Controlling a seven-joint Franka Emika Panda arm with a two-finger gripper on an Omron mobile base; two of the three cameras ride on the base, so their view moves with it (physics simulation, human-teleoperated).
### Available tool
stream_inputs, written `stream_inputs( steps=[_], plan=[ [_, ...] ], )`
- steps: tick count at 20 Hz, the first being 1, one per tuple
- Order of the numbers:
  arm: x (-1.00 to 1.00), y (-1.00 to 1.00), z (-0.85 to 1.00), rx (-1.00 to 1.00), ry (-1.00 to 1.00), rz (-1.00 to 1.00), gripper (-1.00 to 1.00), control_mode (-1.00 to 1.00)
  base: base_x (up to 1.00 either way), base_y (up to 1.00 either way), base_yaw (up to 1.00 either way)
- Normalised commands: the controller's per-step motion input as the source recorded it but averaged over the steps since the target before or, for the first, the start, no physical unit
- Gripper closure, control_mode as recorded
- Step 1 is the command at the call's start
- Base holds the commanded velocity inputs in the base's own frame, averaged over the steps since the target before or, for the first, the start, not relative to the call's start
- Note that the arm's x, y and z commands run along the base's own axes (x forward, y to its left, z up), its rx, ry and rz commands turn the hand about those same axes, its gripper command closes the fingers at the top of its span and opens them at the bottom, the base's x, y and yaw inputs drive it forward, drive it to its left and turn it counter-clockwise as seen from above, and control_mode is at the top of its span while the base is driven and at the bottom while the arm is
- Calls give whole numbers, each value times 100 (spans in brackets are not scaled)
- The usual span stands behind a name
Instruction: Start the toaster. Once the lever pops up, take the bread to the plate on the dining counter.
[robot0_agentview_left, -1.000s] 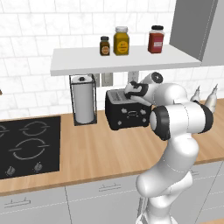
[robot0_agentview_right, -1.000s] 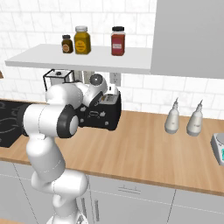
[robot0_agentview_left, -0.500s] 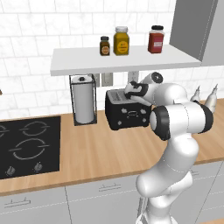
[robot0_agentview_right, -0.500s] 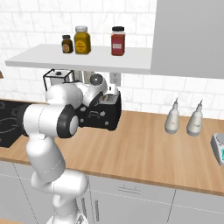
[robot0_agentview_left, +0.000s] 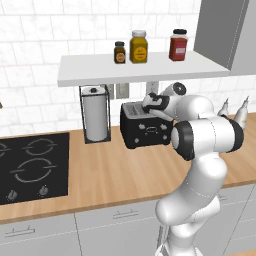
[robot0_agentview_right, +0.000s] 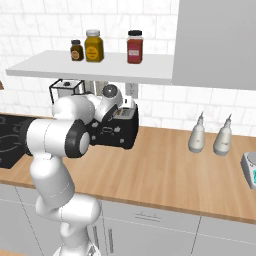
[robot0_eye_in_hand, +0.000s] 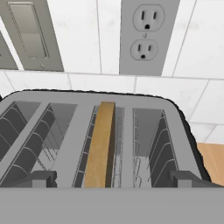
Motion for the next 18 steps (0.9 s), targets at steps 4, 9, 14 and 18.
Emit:
stream_inputs(
  steps=[4, 9, 14, 18],
  plan=[
    [0, 0, 0, 0, 0, 0, -100, -100, 0, 0, 0],
    [0, 0, 0, 0, 0, 0, -100, -100, 0, 0, 0],
    [0, 0, 0, 0, 0, 0, -100, -100, 0, 0, 0],
    [0, 0, 0, 0, 0, 0, -100, -100, 0, 0, 0]
  ],
)
